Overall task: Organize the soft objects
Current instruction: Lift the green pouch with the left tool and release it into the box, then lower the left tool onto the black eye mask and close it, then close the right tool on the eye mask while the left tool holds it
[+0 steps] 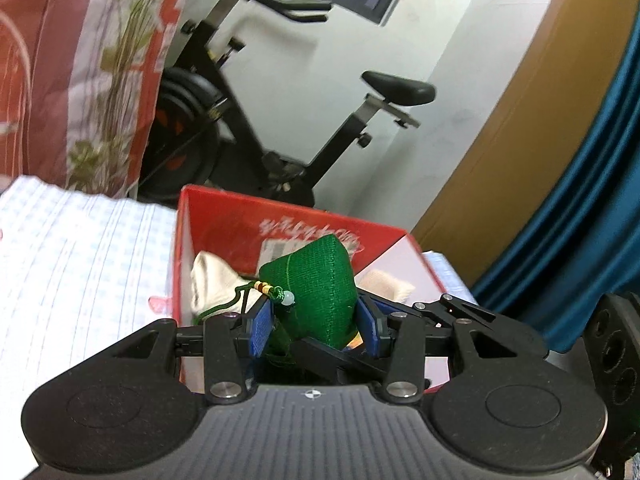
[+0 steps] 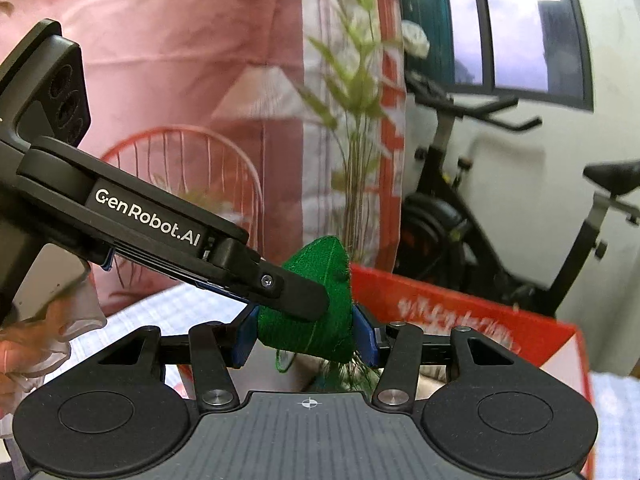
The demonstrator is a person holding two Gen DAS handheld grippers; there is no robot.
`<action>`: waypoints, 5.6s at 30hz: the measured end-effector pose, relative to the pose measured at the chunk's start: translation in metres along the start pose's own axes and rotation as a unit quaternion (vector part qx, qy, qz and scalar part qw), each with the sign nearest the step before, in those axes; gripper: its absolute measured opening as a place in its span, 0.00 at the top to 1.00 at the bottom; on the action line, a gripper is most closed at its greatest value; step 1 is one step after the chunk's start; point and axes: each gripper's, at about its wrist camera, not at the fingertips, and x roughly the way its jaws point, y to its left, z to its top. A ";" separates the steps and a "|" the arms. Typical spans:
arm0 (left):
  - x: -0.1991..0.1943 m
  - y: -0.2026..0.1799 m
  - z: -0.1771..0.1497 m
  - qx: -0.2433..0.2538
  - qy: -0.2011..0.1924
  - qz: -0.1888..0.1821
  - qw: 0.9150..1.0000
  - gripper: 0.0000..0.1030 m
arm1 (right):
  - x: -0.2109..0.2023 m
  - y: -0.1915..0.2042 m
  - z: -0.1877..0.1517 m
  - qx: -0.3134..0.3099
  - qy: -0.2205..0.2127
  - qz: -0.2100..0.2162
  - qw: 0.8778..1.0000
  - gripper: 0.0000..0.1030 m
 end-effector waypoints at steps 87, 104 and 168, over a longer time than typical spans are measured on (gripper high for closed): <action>-0.038 -0.019 -0.139 0.013 0.008 0.122 0.992 0.80 | -0.091 -0.045 -0.191 0.186 0.082 -0.086 0.975 0.49; -0.043 -0.005 -0.178 0.002 0.030 0.128 0.991 0.78 | -0.110 -0.033 -0.194 0.200 0.096 -0.058 0.973 0.50; -0.079 -0.017 -0.199 0.023 -0.017 0.111 0.993 0.79 | -0.161 0.015 -0.168 0.101 0.048 -0.081 0.990 0.90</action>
